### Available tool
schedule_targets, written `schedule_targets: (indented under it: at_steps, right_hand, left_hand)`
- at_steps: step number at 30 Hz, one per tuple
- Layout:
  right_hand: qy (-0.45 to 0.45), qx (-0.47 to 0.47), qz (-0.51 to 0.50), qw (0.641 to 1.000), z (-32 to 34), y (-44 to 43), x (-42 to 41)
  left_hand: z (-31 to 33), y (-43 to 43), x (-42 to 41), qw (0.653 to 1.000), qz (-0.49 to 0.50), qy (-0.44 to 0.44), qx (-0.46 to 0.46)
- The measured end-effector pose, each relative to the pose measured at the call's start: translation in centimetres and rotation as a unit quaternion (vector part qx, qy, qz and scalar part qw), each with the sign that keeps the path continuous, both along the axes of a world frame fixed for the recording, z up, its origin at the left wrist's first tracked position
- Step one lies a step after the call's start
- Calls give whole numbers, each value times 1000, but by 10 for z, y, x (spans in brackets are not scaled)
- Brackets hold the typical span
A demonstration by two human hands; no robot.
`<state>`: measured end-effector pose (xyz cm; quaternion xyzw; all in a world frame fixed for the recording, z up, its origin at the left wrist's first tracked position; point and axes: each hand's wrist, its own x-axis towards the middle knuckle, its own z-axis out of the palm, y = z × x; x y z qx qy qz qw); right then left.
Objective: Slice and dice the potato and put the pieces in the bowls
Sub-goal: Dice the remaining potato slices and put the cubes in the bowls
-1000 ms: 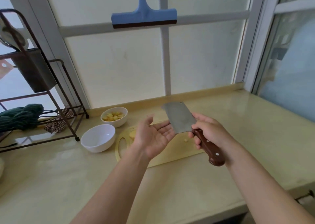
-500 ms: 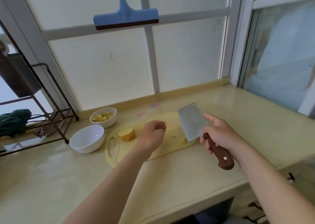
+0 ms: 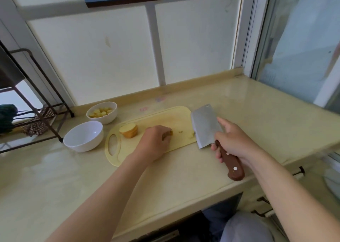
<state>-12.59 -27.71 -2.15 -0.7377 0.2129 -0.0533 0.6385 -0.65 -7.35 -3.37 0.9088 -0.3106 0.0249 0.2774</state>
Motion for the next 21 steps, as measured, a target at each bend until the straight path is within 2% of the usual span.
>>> schedule_targets:
  at_steps: [9, 21]
  right_hand:
    - [21, -6, 35, 999, -3, 47, 32]
    - [26, 13, 40, 999, -7, 44, 33]
  left_hand:
    - [-9, 2, 7, 998, -50, -9, -20]
    - [-4, -3, 12, 995, -51, 15, -86]
